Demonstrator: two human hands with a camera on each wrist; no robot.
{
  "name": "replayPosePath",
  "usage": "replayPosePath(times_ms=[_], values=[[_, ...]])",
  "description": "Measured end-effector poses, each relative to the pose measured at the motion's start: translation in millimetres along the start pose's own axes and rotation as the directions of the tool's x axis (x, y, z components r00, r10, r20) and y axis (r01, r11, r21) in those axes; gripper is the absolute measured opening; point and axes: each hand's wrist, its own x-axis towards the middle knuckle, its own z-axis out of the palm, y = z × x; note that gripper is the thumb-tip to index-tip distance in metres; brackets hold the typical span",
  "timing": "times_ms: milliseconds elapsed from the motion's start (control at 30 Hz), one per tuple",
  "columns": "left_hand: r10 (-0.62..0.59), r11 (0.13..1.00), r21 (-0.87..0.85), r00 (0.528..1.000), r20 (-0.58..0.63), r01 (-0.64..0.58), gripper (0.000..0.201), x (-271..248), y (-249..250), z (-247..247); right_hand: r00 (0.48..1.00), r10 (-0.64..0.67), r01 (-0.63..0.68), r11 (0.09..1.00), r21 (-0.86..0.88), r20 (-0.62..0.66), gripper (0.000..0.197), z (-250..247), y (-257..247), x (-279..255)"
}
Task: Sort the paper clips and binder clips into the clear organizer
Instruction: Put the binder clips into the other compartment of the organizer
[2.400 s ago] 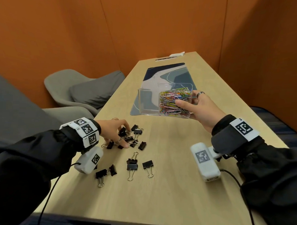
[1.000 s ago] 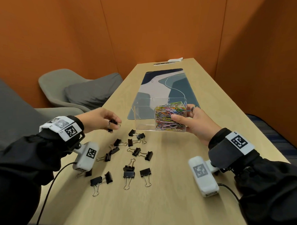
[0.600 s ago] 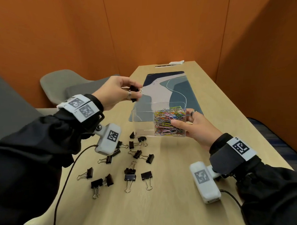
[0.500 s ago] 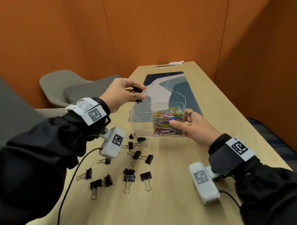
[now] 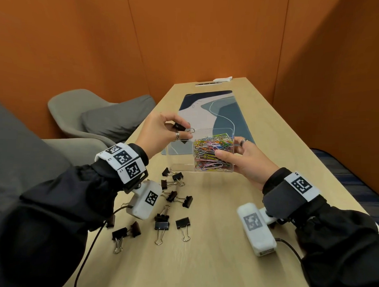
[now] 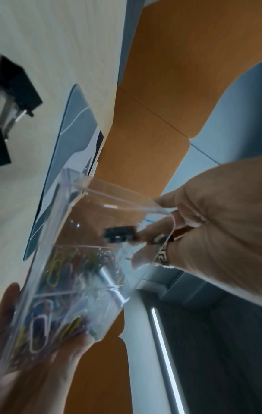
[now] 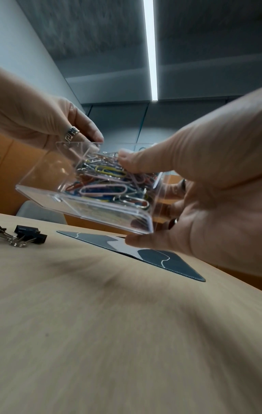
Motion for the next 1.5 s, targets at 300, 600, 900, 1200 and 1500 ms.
replayPosePath(times_ms=[300, 600, 900, 1200, 1500], values=[[0.005, 0.984, 0.179, 0.996, 0.088, -0.021, 0.026, 7, -6, -18, 1.0, -0.024, 0.024, 0.999, -0.031, -0.012, 0.099, 0, -1, -1], [0.027, 0.936, 0.34, 0.981, 0.193, -0.093, 0.014, 7, 1, -30, 1.0, -0.006, 0.006, 0.999, -0.034, -0.011, 0.081, 1, 0, 0], [-0.246, 0.905, 0.385, 0.961, 0.127, 0.18, 0.031, -14, -21, -53, 0.993, 0.015, -0.011, 0.999, 0.03, -0.119, 0.067, -5, 5, 8], [-0.61, 0.647, 0.761, 0.636, 0.473, 0.054, 0.082, -13, -43, -20, 0.979, 0.02, -0.001, 0.996, 0.095, -0.203, 0.061, -12, 3, 10], [-0.616, 0.607, 0.795, 0.641, 0.459, 0.014, 0.06, -2, -49, -11, 0.981, 0.018, -0.005, 0.998, 0.069, -0.194, 0.065, -8, 3, 9]])
